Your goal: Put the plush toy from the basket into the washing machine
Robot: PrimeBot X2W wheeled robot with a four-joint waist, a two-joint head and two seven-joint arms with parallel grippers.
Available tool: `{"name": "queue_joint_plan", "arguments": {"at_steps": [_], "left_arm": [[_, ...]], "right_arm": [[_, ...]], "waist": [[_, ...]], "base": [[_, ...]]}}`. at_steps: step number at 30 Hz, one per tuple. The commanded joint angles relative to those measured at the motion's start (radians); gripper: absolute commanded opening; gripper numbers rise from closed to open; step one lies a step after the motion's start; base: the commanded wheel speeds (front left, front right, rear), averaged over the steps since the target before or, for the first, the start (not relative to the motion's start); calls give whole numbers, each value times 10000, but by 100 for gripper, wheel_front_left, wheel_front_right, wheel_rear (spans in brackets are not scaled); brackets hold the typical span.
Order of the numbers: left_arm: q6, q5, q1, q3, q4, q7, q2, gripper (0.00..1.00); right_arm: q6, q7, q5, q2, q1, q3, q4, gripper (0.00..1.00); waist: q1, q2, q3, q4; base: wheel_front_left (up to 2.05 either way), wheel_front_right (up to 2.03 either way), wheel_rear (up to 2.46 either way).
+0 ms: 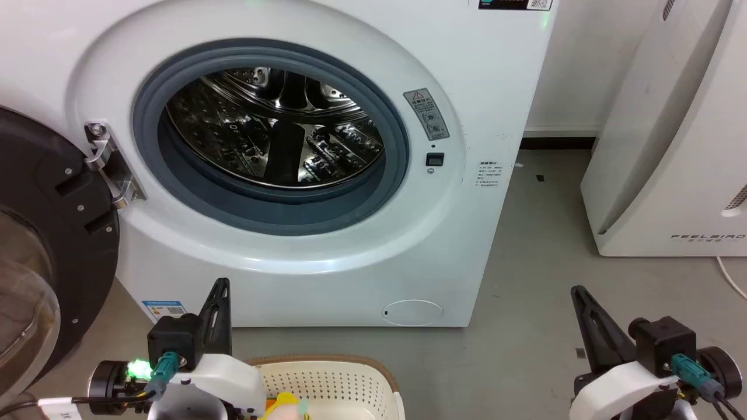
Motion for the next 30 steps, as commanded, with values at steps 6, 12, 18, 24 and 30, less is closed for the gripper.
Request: {"name": "queue_joint_plan", "arguments": {"at_steps": [6, 12, 18, 24, 30], "left_arm": [[-53, 28, 113, 20, -43, 3, 1, 0], [-53, 28, 113, 20, -43, 3, 1, 0], [-53, 28, 113, 20, -43, 3, 1, 0], [-53, 28, 113, 20, -43, 3, 1, 0], [-53, 28, 113, 20, -43, 3, 1, 0]], "right_arm": [[-9, 16, -78, -4, -141, -7, 26, 0], [-9, 16, -78, -4, -141, -7, 26, 0], [-9, 16, -78, -4, -141, -7, 26, 0], [-9, 16, -78, -4, -141, -7, 26, 0], [-9, 16, -78, -4, -141, -7, 26, 0]], "waist": [[0, 0, 0, 0], [0, 0, 0, 0], [0, 0, 0, 0], [0, 0, 0, 0], [0, 0, 0, 0]], "base": [[0, 0, 0], [0, 0, 0], [0, 0, 0], [0, 0, 0], [0, 0, 0]]}}
